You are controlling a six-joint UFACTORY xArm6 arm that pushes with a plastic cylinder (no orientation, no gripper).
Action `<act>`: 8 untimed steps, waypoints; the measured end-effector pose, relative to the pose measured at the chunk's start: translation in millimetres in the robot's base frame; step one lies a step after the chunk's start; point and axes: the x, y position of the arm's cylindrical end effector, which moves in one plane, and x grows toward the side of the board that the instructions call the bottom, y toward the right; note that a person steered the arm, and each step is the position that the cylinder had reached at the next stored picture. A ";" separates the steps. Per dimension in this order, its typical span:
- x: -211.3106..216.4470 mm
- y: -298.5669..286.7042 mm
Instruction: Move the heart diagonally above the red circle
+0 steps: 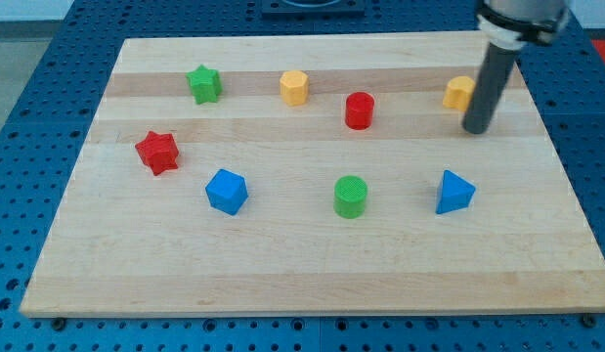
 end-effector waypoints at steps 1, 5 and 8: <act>-9.9 14.9; -6.2 -11.6; -50.5 -45.0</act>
